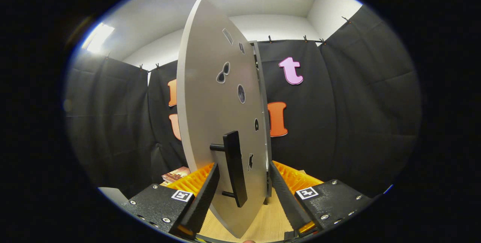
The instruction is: Open the shoe cabinet door, grab the shoes and put them into the shoe cabinet, then close the shoe cabinet door.
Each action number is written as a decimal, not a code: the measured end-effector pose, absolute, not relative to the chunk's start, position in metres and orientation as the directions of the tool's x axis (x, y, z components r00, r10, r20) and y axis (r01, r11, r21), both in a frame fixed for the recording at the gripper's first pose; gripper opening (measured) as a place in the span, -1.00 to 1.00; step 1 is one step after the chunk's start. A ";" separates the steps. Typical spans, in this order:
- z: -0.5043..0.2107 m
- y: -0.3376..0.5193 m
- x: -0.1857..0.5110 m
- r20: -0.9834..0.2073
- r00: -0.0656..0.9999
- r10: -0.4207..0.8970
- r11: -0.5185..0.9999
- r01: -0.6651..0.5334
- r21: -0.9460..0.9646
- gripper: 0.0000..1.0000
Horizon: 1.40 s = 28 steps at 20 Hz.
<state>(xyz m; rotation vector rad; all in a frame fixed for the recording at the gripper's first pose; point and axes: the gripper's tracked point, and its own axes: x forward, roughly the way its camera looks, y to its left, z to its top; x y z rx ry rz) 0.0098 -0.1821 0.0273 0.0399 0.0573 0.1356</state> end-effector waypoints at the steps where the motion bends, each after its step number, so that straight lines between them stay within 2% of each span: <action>1: 0.028 -0.179 0.012 -0.055 0.988 0.141 0.989 -0.138 0.048 0.70; 28: 0.019 -0.113 0.053 -0.070 0.950 0.304 0.953 -0.304 0.016 0.71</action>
